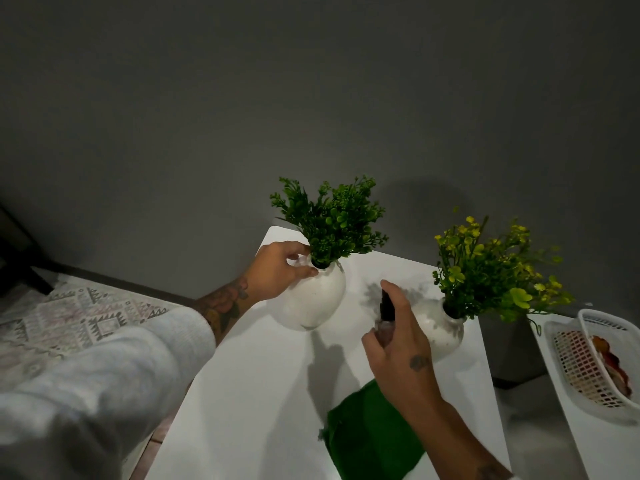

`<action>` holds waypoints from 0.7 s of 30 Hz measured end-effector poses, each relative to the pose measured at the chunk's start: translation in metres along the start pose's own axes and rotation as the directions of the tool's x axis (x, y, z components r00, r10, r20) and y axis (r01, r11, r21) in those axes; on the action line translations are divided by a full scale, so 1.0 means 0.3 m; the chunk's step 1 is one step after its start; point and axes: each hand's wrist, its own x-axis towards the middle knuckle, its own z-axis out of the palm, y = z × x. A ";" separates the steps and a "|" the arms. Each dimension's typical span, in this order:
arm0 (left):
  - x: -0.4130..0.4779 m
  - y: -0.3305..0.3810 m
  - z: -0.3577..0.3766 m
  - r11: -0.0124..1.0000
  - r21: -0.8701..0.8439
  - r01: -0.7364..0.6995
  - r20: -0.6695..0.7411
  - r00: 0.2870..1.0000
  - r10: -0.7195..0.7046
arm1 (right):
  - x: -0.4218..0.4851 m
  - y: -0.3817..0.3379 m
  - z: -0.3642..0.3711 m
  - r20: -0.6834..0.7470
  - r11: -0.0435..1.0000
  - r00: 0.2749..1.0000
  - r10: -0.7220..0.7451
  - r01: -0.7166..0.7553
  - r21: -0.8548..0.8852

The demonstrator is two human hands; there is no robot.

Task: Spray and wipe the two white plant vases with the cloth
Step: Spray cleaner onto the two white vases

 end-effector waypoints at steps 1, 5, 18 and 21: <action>0.000 0.001 -0.001 1.000 0.005 -0.004 0.000 1.000 0.004 | -0.010 -0.018 0.006 0.008 0.999 0.999 -0.032 0.032 -0.008; -0.004 0.009 -0.008 1.000 0.001 -0.014 0.007 1.000 0.014 | -0.046 -0.076 0.032 0.085 0.965 0.971 -0.225 0.234 -0.116; -0.009 0.015 -0.013 1.000 0.009 -0.026 0.028 0.999 0.026 | -0.098 -0.044 0.043 0.178 0.978 0.976 -0.125 0.151 -0.143; -0.017 0.002 -0.004 1.000 -0.017 -0.015 0.005 1.000 0.015 | -0.112 -0.007 0.041 0.154 0.992 0.986 -0.068 0.083 -0.093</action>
